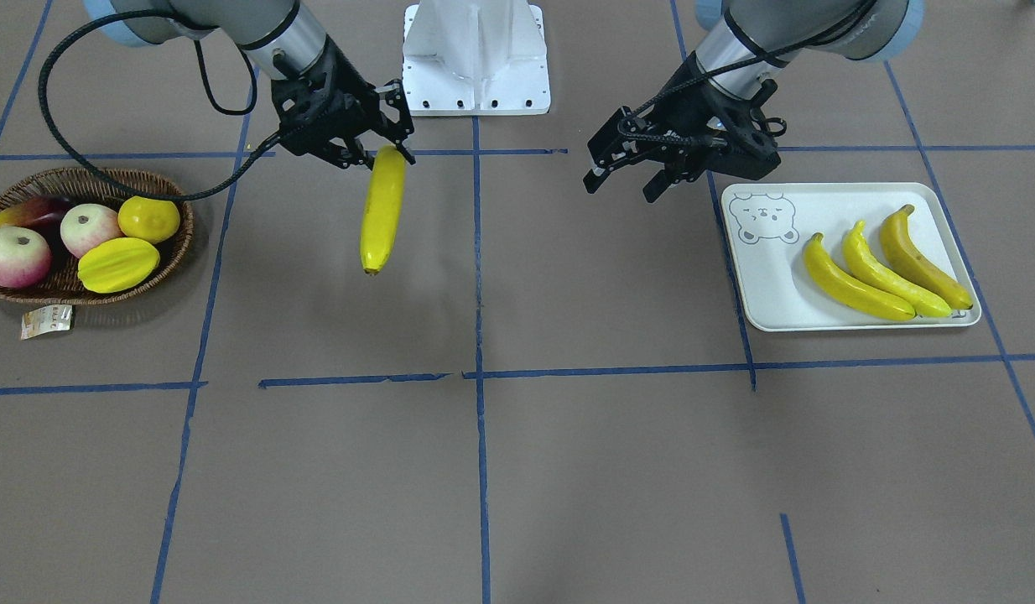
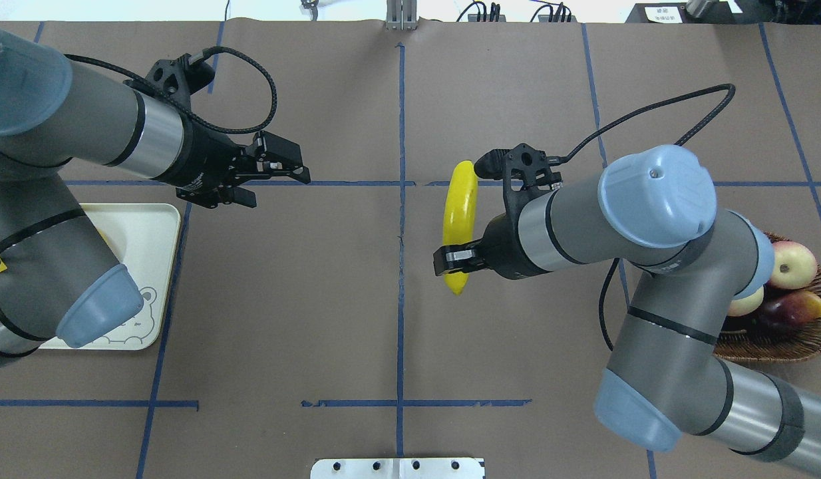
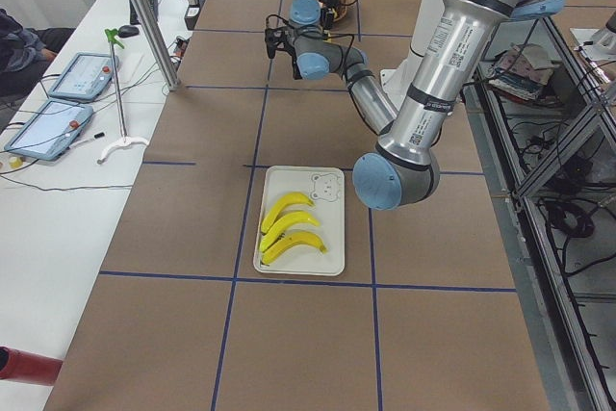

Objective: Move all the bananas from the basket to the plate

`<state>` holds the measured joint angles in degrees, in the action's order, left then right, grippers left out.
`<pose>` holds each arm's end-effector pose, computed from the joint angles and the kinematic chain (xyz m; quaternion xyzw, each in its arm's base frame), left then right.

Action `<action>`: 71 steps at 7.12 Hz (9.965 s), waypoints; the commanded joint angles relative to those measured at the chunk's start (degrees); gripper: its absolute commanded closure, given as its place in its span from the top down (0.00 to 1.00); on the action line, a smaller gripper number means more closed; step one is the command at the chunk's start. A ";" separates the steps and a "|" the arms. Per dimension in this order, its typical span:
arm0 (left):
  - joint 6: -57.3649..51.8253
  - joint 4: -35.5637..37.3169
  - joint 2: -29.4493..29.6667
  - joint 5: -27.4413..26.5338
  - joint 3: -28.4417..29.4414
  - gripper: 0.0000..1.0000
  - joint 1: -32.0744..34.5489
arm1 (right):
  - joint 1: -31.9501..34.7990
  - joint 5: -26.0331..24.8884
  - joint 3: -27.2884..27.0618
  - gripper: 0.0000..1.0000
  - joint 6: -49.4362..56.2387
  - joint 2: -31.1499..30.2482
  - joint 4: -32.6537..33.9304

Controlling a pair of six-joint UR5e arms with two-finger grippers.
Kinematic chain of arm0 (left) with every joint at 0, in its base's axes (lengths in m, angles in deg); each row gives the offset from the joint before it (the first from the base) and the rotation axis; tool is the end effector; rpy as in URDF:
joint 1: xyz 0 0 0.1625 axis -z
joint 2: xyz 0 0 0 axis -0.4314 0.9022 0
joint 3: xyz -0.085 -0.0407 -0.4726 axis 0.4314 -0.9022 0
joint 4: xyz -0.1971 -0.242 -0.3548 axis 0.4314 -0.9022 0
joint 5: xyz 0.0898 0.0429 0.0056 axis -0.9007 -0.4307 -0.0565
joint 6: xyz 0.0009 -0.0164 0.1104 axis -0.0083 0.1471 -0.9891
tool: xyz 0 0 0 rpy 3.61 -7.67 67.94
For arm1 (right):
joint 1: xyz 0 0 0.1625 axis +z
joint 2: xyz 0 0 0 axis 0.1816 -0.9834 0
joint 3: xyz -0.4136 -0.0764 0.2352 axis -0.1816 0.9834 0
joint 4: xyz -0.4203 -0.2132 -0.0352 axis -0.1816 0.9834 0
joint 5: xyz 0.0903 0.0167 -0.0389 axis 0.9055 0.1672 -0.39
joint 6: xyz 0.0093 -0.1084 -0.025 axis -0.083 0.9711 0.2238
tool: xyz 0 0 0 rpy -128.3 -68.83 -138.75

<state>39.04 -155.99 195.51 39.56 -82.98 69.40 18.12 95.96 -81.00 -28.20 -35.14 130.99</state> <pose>0.4159 -0.5030 0.1973 0.0207 0.6023 -0.1212 0.7887 -0.5067 -0.3843 0.1857 0.1162 -0.5837 -0.0513 0.8020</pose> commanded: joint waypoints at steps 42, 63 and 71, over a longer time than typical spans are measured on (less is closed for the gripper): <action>17.11 33.97 -13.40 -15.65 -4.16 0.00 4.93 | 10.43 6.07 -4.15 0.99 13.04 -3.75 25.72; -67.28 27.83 -27.23 -1.94 0.51 1.00 30.31 | 33.25 16.24 -6.88 0.99 53.94 -16.29 38.64; -97.10 33.40 -36.10 7.29 6.39 1.00 46.33 | 59.89 23.83 10.58 0.99 94.53 -33.37 37.85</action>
<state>-58.02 -122.35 160.08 46.73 -77.08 115.45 74.61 119.75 -74.37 65.48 -67.61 168.95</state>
